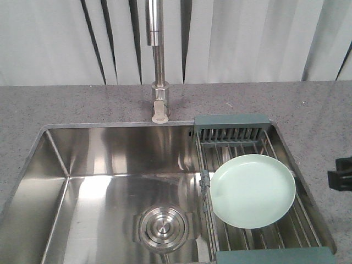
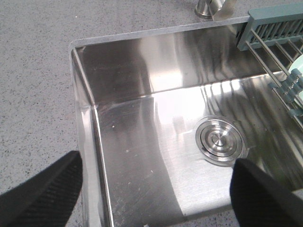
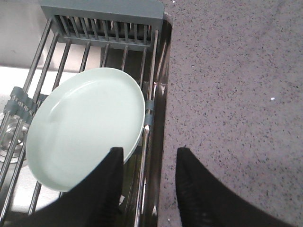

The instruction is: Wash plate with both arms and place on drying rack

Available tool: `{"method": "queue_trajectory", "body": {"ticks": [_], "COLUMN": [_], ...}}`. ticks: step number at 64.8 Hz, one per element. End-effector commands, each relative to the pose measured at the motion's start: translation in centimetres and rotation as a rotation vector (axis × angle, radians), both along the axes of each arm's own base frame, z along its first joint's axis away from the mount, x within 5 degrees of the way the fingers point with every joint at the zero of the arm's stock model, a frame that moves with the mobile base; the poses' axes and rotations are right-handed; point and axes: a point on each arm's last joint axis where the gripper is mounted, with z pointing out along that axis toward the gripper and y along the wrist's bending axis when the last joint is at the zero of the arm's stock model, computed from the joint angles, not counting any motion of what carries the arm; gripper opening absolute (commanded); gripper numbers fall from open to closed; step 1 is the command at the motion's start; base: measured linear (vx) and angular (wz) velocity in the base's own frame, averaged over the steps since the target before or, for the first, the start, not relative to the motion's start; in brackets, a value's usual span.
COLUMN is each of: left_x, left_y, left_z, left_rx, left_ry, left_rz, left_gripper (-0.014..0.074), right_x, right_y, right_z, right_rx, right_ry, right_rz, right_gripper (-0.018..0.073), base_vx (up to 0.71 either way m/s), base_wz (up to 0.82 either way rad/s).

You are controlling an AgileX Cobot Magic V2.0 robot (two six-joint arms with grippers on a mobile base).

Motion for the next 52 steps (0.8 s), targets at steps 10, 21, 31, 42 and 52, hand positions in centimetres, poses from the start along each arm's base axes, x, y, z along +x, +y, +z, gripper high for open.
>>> {"method": "queue_trajectory", "body": {"ticks": [10, 21, 31, 42, 52], "left_x": [0.3, 0.3, 0.3, 0.3, 0.3], "left_y": [-0.1, -0.1, -0.1, -0.1, -0.1], "left_z": [1.0, 1.0, 1.0, 1.0, 1.0], "left_rx": [-0.031, -0.031, -0.031, -0.031, -0.031], "left_ry": [-0.066, -0.066, -0.066, -0.066, -0.066], "left_rz": [0.01, 0.01, 0.01, 0.01, 0.01], "left_gripper": [0.0589, 0.0589, 0.0589, 0.0589, 0.0589], "right_x": [-4.7, -7.4, -8.6, -9.0, -9.0], "right_y": [-0.2, -0.2, -0.3, -0.2, -0.2], "right_z": [0.8, 0.3, -0.1, 0.0, 0.0], "right_rx": [0.038, 0.053, 0.029, 0.03, 0.027], "right_ry": [-0.12, -0.15, -0.164, -0.168, -0.17], "right_rz": [0.001, 0.028, 0.05, 0.061, 0.06], "right_gripper": [0.0263, 0.0263, 0.0263, 0.0263, 0.0263], "base_vx": [0.0, 0.0, 0.0, 0.0, 0.0], "base_wz": [0.0, 0.0, 0.0, 0.0, 0.0]}}
